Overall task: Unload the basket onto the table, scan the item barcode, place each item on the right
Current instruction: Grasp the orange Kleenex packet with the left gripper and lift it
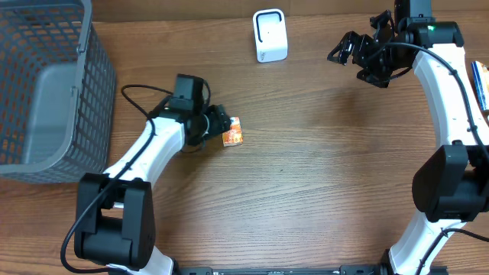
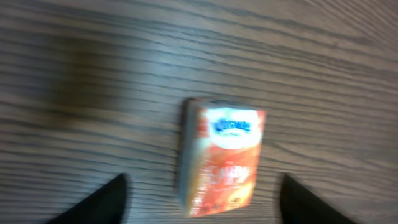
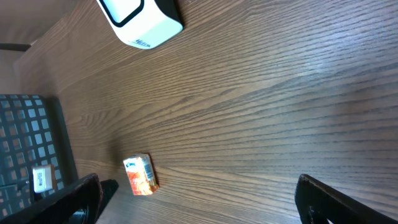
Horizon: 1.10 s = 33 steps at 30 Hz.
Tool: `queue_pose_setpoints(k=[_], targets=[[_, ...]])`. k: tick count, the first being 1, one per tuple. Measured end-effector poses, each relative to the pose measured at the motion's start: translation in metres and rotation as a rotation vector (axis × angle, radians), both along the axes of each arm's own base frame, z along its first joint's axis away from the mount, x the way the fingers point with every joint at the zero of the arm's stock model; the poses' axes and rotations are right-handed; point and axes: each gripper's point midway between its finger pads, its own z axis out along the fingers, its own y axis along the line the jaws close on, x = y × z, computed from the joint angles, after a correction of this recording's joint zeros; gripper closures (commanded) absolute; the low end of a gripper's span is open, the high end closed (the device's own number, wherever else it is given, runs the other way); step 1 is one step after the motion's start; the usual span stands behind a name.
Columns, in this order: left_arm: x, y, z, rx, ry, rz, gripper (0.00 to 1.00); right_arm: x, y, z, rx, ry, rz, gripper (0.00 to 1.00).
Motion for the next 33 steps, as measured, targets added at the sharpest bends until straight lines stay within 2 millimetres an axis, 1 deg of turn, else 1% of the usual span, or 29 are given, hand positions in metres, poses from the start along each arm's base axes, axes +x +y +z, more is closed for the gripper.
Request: queue_pose_setpoints(k=[2, 4, 6, 9, 12, 14, 20, 27, 33], targets=[[-0.002, 0.007, -0.001, -0.006, 0.017, 0.017, 0.73, 0.000, 0.000, 0.000, 0.000, 0.000, 0.000, 0.00], [-0.004, 0.010, -0.002, -0.011, 0.033, 0.026, 0.85, 0.000, 0.000, 0.000, 0.000, 0.000, 0.000, 0.00], [-0.006, 0.008, -0.002, -0.016, 0.038, 0.021, 0.91, 0.000, 0.000, 0.000, 0.000, -0.001, 0.000, 0.00], [-0.007, 0.001, -0.002, -0.020, 0.037, 0.004, 0.96, 0.000, 0.000, 0.000, 0.000, 0.000, 0.001, 0.00], [-0.007, -0.007, -0.004, -0.019, 0.035, -0.015, 0.96, 0.000, 0.000, 0.000, 0.000, 0.000, 0.000, 0.00], [-0.008, -0.010, -0.010, -0.014, 0.043, -0.024, 0.96, 0.000, 0.000, 0.000, 0.000, 0.001, 0.000, 0.00], [-0.010, -0.010, -0.043, 0.008, 0.106, -0.034, 0.96, 0.000, 0.000, 0.000, 0.000, -0.001, 0.000, 0.00], [-0.006, -0.005, -0.043, 0.050, 0.081, -0.087, 0.96, 0.000, 0.000, 0.000, 0.000, 0.000, 0.000, 0.00], [-0.004, 0.014, -0.042, 0.165, 0.084, -0.067, 0.96, 0.000, 0.000, 0.000, 0.000, 0.000, 0.000, 0.00]])
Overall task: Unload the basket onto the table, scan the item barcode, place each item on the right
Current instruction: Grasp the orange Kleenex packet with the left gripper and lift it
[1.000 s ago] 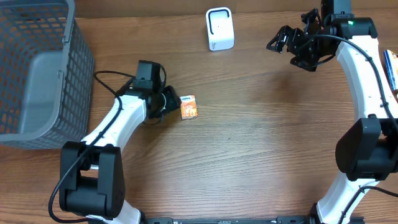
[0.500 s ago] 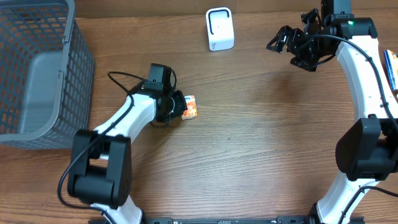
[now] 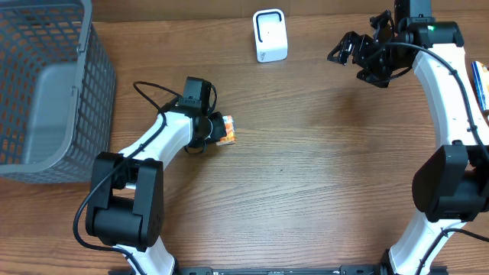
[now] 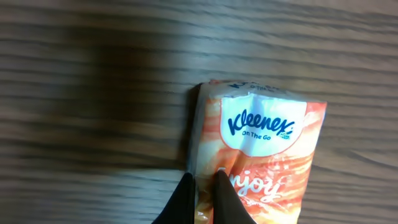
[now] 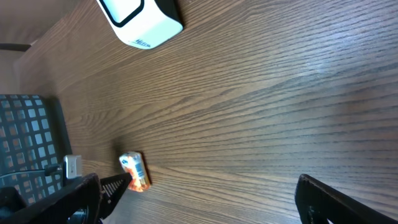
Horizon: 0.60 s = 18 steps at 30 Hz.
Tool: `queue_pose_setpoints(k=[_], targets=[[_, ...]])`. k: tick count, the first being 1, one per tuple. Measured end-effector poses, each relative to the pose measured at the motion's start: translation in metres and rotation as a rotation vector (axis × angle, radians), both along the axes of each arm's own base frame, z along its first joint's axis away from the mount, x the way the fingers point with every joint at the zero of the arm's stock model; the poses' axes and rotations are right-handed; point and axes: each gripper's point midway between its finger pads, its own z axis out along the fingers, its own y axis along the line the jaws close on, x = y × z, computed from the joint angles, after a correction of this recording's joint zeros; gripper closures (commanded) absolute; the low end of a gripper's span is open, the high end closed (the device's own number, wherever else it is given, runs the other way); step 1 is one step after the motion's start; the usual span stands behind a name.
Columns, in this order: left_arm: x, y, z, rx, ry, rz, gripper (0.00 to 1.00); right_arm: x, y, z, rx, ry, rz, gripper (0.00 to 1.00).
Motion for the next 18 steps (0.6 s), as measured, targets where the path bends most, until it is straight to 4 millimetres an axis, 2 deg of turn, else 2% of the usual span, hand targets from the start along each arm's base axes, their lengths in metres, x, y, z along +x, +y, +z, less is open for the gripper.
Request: queue_pose_setpoints(k=[6, 9, 12, 18], targets=[[-0.001, 0.018, 0.003, 0.100, 0.015, 0.024, 0.96, 0.000, 0.000, 0.000, 0.000, 0.000, 0.000, 0.00], [-0.001, 0.018, 0.005, 0.105, 0.030, 0.024, 0.96, 0.000, 0.000, 0.000, 0.000, 0.001, 0.000, 0.00], [0.005, 0.009, 0.006, 0.056, 0.016, 0.010, 0.96, 0.000, 0.000, 0.000, 0.000, 0.000, 0.000, 0.00], [0.009, -0.031, 0.012, -0.124, -0.006, -0.098, 0.96, 0.000, 0.000, 0.000, 0.000, 0.001, 0.000, 0.00]])
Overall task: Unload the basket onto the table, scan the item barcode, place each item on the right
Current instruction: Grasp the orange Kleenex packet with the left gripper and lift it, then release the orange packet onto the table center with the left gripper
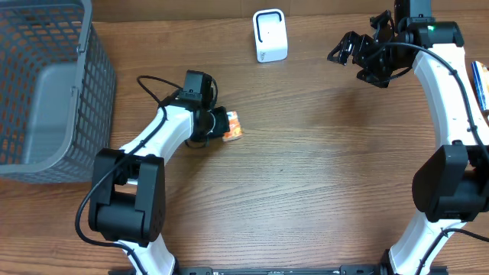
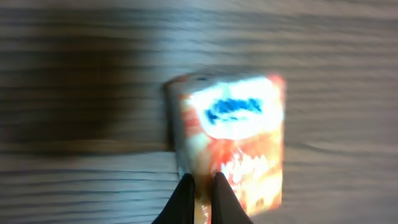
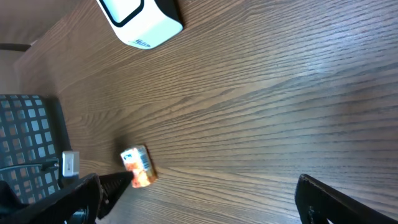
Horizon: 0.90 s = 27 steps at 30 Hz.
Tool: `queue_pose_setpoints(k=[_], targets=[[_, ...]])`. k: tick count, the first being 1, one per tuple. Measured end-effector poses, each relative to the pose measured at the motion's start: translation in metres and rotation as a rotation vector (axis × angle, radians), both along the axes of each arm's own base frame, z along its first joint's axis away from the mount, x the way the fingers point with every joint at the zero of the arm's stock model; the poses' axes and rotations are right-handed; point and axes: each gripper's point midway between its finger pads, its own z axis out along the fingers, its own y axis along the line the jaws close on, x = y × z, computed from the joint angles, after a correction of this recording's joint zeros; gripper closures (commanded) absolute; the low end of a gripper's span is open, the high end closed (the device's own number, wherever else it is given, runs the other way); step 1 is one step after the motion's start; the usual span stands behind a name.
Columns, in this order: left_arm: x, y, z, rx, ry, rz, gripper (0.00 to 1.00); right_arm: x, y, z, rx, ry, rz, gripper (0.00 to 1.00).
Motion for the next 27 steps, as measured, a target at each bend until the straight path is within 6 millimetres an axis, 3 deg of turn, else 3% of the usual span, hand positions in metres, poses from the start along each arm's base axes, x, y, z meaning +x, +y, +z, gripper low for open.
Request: queue_pose_setpoints(k=[7, 14, 18, 22, 23, 24, 26, 27], targets=[[-0.004, -0.051, 0.011, -0.150, -0.026, -0.117, 0.96, 0.000, 0.000, 0.000, 0.000, 0.000, 0.000, 0.00], [-0.006, -0.093, 0.020, -0.188, -0.084, -0.186, 0.96, 0.000, 0.000, 0.000, 0.000, 0.000, 0.000, 0.00], [-0.011, -0.098, 0.021, -0.178, -0.064, -0.191, 0.96, 0.000, 0.000, 0.000, 0.000, -0.001, 0.000, 0.00], [-0.004, -0.082, 0.037, -0.151, -0.024, -0.155, 0.96, 0.000, 0.000, 0.000, 0.000, -0.001, 0.000, 0.00], [-0.002, -0.074, 0.044, -0.133, -0.009, -0.144, 0.90, 0.000, 0.000, 0.000, 0.000, 0.000, 0.000, 0.00], [0.000, -0.066, 0.050, -0.114, 0.007, -0.130, 0.74, 0.000, 0.000, 0.000, 0.000, -0.001, 0.000, 0.00], [0.007, -0.042, 0.067, -0.051, 0.020, -0.092, 0.12, 0.000, 0.000, 0.000, 0.000, -0.002, 0.000, 0.00], [0.015, -0.028, 0.077, -0.016, 0.010, -0.066, 0.00, 0.000, 0.000, 0.000, 0.000, 0.000, 0.000, 0.00]])
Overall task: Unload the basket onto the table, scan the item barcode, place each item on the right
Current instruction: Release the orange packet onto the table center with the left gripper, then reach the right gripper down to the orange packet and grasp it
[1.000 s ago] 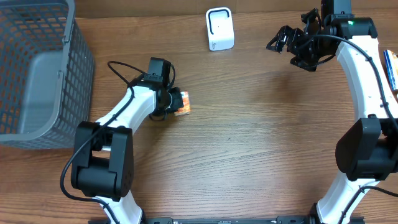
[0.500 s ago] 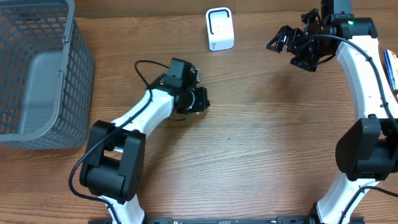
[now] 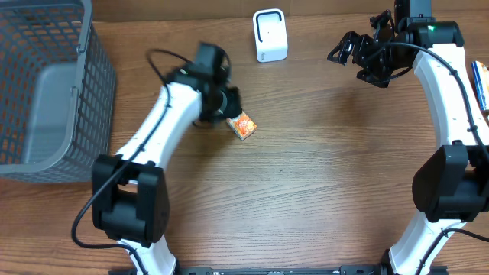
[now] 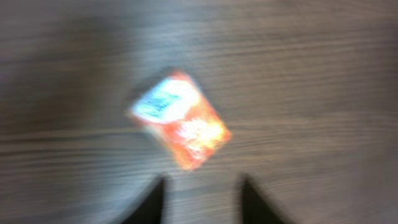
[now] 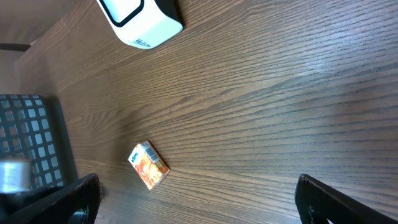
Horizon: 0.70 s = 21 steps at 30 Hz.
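Observation:
The orange Kleenex tissue pack (image 3: 243, 125) lies on the wooden table, turned diagonally; it also shows in the right wrist view (image 5: 149, 165). My left gripper (image 3: 223, 101) hovers just behind it, open. In the blurred left wrist view, the pack (image 4: 180, 119) sits beyond the dark fingertips (image 4: 155, 200), which stand apart with nothing between them. The white scanner (image 3: 270, 35) stands at the table's far edge and shows in the right wrist view too (image 5: 140, 18). My right gripper (image 3: 357, 58) is open at the far right, well away from both.
A grey mesh basket (image 3: 46, 84) fills the far left corner. A blue object (image 3: 479, 80) lies at the right edge. The left arm's black cable loops above its wrist.
My left gripper was shut at the pack's edge; now it is open and further back. The pack lies free, turned diagonal and a little to the right. The right arm has not moved.
At first my left gripper stood open around the pack lying on the table. Then its fingers were shut at the pack's left edge, and it stayed so with the pack slightly shifted. Now the pack is let go, rotated. The right arm stayed still throughout.

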Tool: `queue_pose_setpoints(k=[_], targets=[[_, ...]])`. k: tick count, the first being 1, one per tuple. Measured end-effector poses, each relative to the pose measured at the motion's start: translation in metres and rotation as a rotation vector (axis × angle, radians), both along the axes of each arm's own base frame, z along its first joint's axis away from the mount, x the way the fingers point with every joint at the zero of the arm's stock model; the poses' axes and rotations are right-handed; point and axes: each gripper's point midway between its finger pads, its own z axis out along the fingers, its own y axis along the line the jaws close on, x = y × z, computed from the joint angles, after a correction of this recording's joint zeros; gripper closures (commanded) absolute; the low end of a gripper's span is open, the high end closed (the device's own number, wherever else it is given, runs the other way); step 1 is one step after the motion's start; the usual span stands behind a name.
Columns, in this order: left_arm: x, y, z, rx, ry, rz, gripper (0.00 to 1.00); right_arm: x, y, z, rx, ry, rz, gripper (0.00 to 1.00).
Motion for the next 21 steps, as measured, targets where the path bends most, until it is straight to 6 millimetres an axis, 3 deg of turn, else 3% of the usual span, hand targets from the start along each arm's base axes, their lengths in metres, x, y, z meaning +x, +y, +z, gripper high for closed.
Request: queue_pose_setpoints(k=[4, 8, 12, 18, 21], targets=[[0.022, 0.060, 0.022, 0.146, -0.046, 0.120, 0.00, 0.000, 0.000, 0.000, -0.001, 0.000, 0.000, 0.00], [0.025, 0.093, 0.021, 0.213, -0.044, 0.187, 0.00, 0.001, 0.000, 0.000, 0.000, -0.005, 0.000, 0.00], [0.026, 0.100, 0.021, 0.235, -0.048, 0.201, 0.00, 0.017, 0.000, 0.008, 0.000, -0.087, 0.002, 0.00], [0.026, 0.101, 0.021, 0.241, -0.049, 0.202, 0.00, 0.014, 0.014, 0.016, 0.091, -0.076, 0.023, 0.00], [0.026, 0.101, 0.020, 0.242, -0.049, 0.202, 0.00, 0.010, 0.028, 0.019, 0.117, -0.085, 0.071, 0.07]])
